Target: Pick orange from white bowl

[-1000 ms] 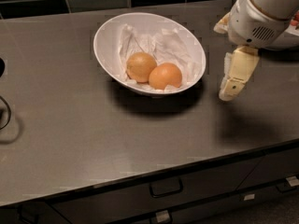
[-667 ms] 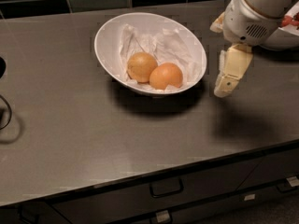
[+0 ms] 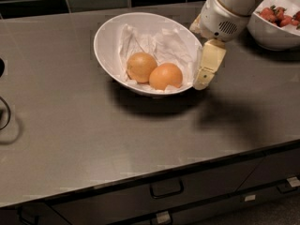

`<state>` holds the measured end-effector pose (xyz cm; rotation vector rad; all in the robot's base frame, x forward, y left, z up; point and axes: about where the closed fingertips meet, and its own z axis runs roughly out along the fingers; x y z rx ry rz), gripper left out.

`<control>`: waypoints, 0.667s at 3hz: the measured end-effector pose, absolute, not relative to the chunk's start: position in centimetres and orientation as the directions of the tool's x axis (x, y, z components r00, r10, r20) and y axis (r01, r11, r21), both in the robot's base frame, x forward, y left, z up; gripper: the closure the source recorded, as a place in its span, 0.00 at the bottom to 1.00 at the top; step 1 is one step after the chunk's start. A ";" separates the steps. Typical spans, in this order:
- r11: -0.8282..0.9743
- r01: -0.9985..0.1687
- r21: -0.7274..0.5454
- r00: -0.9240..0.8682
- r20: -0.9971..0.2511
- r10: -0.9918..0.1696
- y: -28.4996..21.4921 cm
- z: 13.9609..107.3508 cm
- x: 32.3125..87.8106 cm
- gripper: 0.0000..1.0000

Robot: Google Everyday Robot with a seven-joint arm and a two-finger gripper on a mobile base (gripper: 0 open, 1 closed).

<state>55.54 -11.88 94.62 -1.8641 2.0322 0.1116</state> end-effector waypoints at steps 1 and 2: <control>0.111 -0.975 -0.191 -0.044 -0.323 -0.945 -10.7 94.5 55.8 0.00; 0.100 -0.977 -0.188 -0.034 -0.327 -0.944 -9.2 94.3 56.1 0.00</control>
Offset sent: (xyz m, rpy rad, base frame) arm 0.0055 0.0401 -0.0057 0.0022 0.0184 0.0310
